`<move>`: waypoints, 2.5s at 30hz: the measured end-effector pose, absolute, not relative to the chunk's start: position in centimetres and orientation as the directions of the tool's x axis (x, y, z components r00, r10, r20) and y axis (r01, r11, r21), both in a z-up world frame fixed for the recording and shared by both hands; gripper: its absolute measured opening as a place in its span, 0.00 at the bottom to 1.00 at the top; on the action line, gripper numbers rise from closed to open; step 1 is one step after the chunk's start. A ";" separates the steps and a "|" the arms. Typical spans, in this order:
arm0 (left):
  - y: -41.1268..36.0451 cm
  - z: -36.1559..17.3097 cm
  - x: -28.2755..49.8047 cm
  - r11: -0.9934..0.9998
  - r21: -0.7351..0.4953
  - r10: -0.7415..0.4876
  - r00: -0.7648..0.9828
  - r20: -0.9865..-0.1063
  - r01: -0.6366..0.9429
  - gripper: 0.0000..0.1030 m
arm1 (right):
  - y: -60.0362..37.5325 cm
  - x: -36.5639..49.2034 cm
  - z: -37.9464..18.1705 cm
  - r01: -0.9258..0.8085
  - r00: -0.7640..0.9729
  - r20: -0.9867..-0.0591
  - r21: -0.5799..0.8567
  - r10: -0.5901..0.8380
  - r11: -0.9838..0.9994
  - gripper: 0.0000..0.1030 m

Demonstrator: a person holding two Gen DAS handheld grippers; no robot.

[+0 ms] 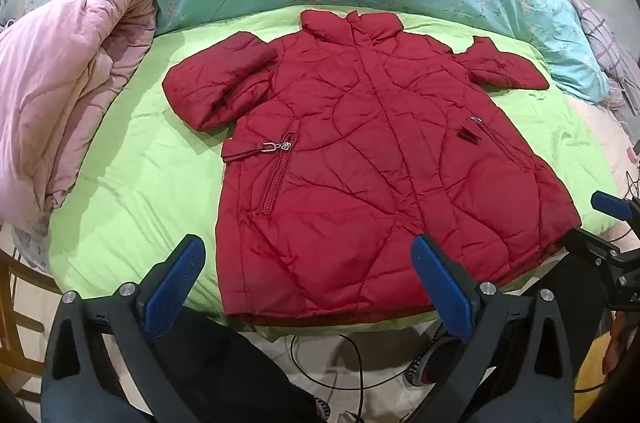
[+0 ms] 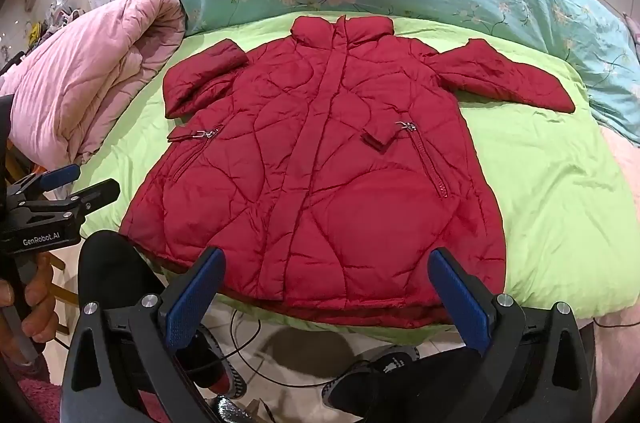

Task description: Fold large clothes

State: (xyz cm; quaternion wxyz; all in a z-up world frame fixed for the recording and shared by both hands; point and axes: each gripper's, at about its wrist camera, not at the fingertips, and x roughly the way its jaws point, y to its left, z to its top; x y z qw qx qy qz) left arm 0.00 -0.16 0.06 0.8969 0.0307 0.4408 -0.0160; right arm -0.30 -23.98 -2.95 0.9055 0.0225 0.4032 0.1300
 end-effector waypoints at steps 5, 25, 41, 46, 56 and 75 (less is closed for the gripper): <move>-0.4 0.1 0.1 0.997 0.040 -0.004 0.610 -0.792 0.058 1.00 | -24.0 -0.2 -2.8 -0.217 0.639 -0.726 0.146 0.254 0.965 0.99; -0.6 0.1 0.5 0.997 0.039 -0.014 0.622 -0.783 0.070 1.00 | -23.8 0.0 -2.8 -0.221 0.644 -0.720 0.149 0.259 0.964 0.99; -0.7 0.1 0.6 0.997 0.026 -0.024 0.630 -0.777 0.070 1.00 | -23.8 0.1 -2.7 -0.222 0.647 -0.716 0.154 0.264 0.963 0.99; -0.8 -0.2 1.0 0.996 0.052 -0.003 0.612 -0.791 0.072 1.00 | -23.8 0.4 -2.7 -0.221 0.647 -0.715 0.158 0.266 0.962 0.99; -0.7 -0.9 3.2 0.996 0.054 0.004 0.556 -0.831 0.074 1.00 | -24.7 2.1 -2.8 -0.212 0.653 -0.706 0.179 0.276 0.961 0.99; 0.2 -2.8 9.8 1.000 0.008 -0.007 0.551 -0.834 0.025 1.00 | -32.1 10.5 -4.0 -0.075 0.680 -0.703 0.218 0.210 0.973 0.99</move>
